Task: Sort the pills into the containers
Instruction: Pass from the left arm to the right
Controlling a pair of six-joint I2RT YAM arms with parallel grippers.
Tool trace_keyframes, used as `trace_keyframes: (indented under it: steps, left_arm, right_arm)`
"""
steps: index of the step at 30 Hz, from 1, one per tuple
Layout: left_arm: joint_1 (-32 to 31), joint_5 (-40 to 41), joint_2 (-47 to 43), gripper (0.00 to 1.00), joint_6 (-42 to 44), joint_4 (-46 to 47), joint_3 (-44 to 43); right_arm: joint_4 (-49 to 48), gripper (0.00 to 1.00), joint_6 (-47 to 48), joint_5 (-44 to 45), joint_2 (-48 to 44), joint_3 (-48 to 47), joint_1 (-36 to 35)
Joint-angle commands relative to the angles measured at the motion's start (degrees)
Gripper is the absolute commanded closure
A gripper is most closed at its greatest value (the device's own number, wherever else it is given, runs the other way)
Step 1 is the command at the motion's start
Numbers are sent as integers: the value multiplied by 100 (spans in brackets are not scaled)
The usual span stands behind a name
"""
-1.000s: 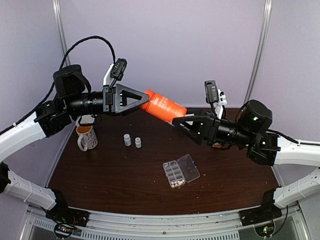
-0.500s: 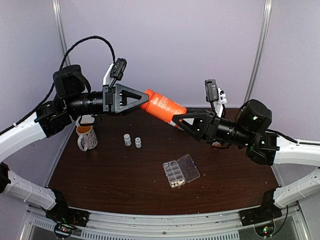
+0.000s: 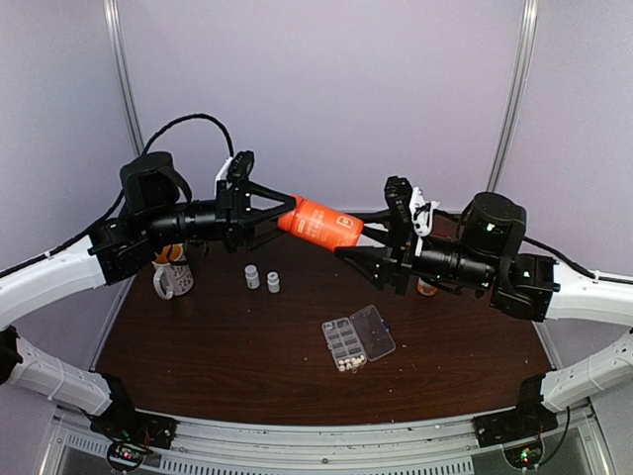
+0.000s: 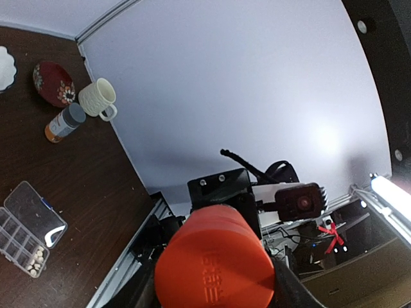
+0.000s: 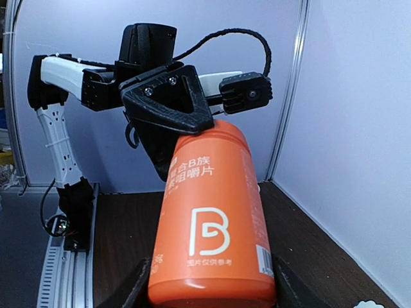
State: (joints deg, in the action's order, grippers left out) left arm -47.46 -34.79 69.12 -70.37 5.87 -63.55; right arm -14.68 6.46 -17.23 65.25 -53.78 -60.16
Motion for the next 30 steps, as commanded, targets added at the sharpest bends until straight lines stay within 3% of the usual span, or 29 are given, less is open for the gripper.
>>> trace_keyframes:
  steps: [1, 5, 6, 8, 15, 22, 25, 30]
  left_arm:
    - [38, -248, 62, 78, -942, 623, 82]
    - [277, -29, -148, 33, 217, -240, -175]
    - [354, 13, -204, 18, 643, -478, -272]
    - [473, -14, -223, 4, 1528, -1011, -520]
    - [556, -330, -302, 2, 5818, -2470, -1187]
    - [402, 104, -957, 2, 10468, -2657, -96]
    - [150, 774, -1111, 2, 11261, -2156, 396]
    - [125, 504, -1080, 2, 12021, -1999, 569]
  right_arm:
    - [205, 71, 1122, 308, -82, -71, -154]
    - [125, 73, 549, 159, -156, 16, -54]
    - [143, 74, 292, -73, -154, 2, 36]
    - [149, 74, -237, -643, -109, -34, 264]
    - [95, 74, -1742, -2177, 57, -142, 807]
    - [718, 74, -2193, -2696, 215, -537, 970]
    - [790, 74, -2390, -2905, 237, -645, 980]
    - [880, 74, -2605, -3201, 382, -859, 980]
